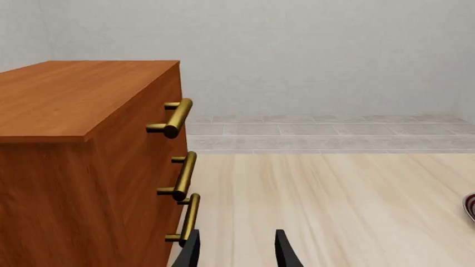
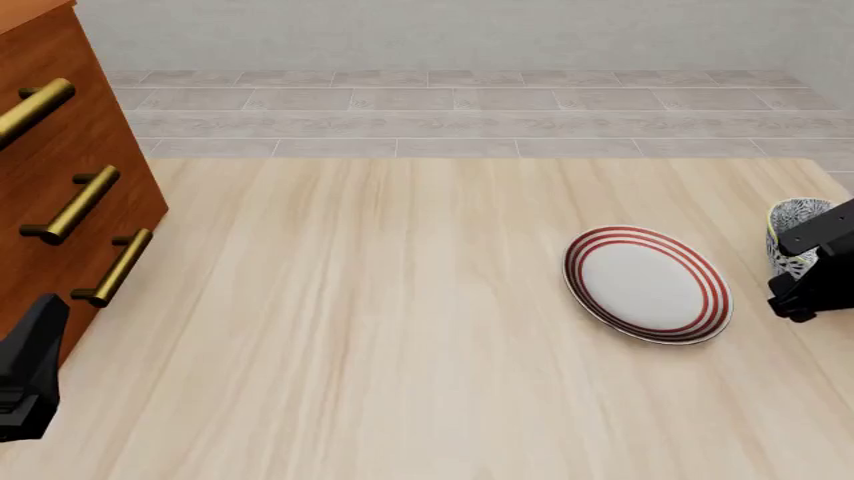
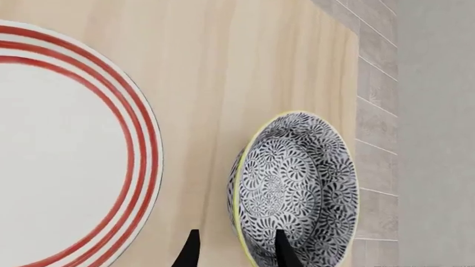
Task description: Put the bowl on top of the cabinet.
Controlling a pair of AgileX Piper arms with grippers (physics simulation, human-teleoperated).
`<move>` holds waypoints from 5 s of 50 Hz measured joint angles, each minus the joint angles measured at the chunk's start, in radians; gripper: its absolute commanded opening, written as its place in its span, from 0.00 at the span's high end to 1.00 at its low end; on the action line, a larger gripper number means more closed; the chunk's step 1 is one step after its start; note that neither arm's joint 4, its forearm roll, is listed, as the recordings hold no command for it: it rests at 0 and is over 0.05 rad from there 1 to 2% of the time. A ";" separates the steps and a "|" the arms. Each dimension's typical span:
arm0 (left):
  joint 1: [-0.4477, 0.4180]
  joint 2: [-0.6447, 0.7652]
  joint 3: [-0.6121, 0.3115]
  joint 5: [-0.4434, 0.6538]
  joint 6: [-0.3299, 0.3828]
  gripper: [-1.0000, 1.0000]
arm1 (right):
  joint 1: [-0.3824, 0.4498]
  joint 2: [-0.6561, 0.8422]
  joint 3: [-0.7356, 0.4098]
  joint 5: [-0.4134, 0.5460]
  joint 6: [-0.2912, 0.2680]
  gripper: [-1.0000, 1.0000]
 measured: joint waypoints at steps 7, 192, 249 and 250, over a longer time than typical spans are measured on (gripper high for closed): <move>0.000 -0.002 0.000 0.002 0.000 0.00 | -0.004 0.014 -0.005 -0.005 0.001 0.00; 0.001 -0.004 -0.001 0.004 -0.001 0.00 | 0.818 -0.393 -0.073 0.148 -0.540 1.00; -0.180 0.171 -0.287 0.169 -0.071 0.00 | 0.829 -0.365 -0.089 0.158 -0.558 1.00; -0.189 0.183 -0.304 0.177 -0.075 0.00 | 0.829 -0.365 -0.089 0.158 -0.558 1.00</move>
